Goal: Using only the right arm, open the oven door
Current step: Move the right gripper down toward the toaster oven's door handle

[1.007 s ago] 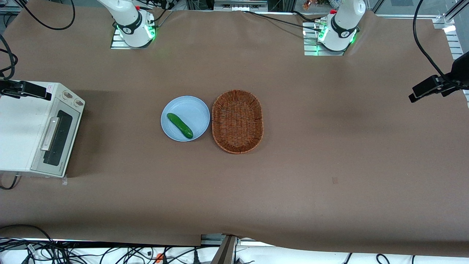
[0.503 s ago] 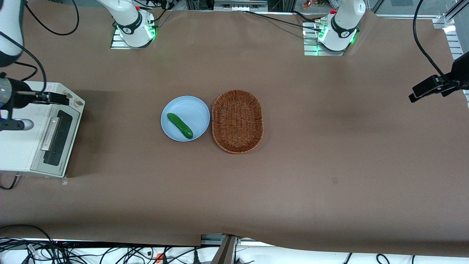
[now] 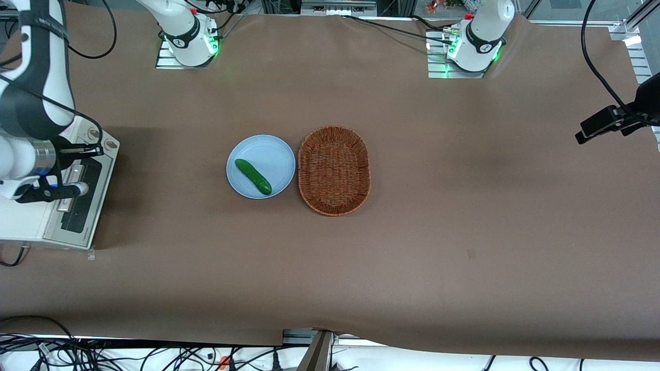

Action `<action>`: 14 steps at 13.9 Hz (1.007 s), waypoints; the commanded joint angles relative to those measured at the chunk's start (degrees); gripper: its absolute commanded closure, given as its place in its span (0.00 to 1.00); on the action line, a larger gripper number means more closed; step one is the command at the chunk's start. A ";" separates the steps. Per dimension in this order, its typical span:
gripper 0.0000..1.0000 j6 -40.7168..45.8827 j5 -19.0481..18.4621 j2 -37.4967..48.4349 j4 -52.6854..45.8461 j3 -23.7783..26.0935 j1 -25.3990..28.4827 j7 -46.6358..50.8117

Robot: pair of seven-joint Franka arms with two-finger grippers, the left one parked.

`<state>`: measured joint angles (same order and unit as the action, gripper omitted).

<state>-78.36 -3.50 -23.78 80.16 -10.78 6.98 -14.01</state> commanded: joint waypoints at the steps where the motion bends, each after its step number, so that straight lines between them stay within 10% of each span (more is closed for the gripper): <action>1: 1.00 -1.00 -1.33 -2.05 -0.09 0.05 -0.21 -3.91; 14: 1.00 -12.61 -16.88 -6.28 3.78 -0.30 -2.50 -22.90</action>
<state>-90.12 -18.47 -31.30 82.28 -11.32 4.52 -34.81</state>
